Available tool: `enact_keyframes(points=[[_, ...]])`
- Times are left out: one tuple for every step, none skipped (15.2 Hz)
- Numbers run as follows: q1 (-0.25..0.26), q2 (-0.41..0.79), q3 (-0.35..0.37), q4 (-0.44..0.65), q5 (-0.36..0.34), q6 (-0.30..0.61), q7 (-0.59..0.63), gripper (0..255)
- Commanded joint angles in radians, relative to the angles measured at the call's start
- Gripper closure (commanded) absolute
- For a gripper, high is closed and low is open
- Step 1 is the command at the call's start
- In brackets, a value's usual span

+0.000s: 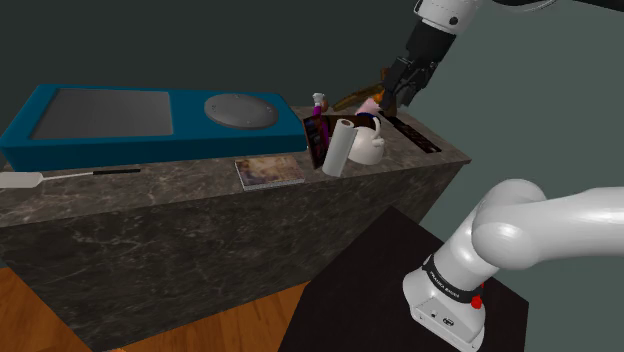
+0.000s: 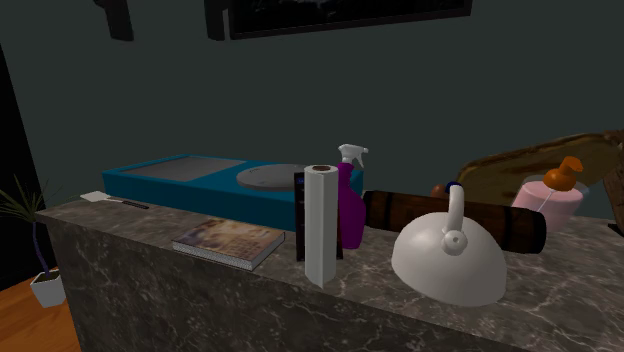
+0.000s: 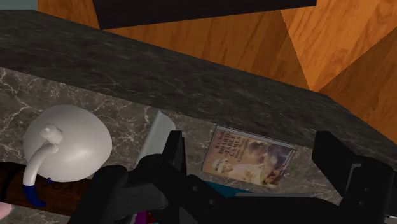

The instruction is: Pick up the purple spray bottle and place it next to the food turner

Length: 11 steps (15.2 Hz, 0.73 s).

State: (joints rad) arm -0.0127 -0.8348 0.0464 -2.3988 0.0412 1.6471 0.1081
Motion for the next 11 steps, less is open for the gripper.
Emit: enact_keyframes(points=[[0.0,0.0,0.0,0.0,0.0,0.0,0.0,0],[-0.007,0.022,-0.006,-0.007,-0.003,0.037,-0.001,0],[-0.013,0.046,-0.013,-0.013,-0.005,0.073,-0.003,0],[-0.019,0.07,-0.019,-0.018,-0.008,0.109,-0.004,0],[-0.025,0.096,-0.025,-0.021,-0.01,0.145,-0.005,0],[-0.032,0.123,-0.032,-0.023,-0.012,0.18,-0.007,0],[-0.037,0.15,-0.038,-0.023,-0.013,0.215,-0.008,0],[-0.043,0.179,-0.045,-0.022,-0.014,0.25,-0.009,0],[-0.048,0.208,-0.051,-0.02,-0.015,0.284,-0.011,0],[-0.053,0.238,-0.058,-0.016,-0.015,0.317,-0.012,0],[-0.058,0.269,-0.065,-0.011,-0.015,0.35,-0.014,0]])
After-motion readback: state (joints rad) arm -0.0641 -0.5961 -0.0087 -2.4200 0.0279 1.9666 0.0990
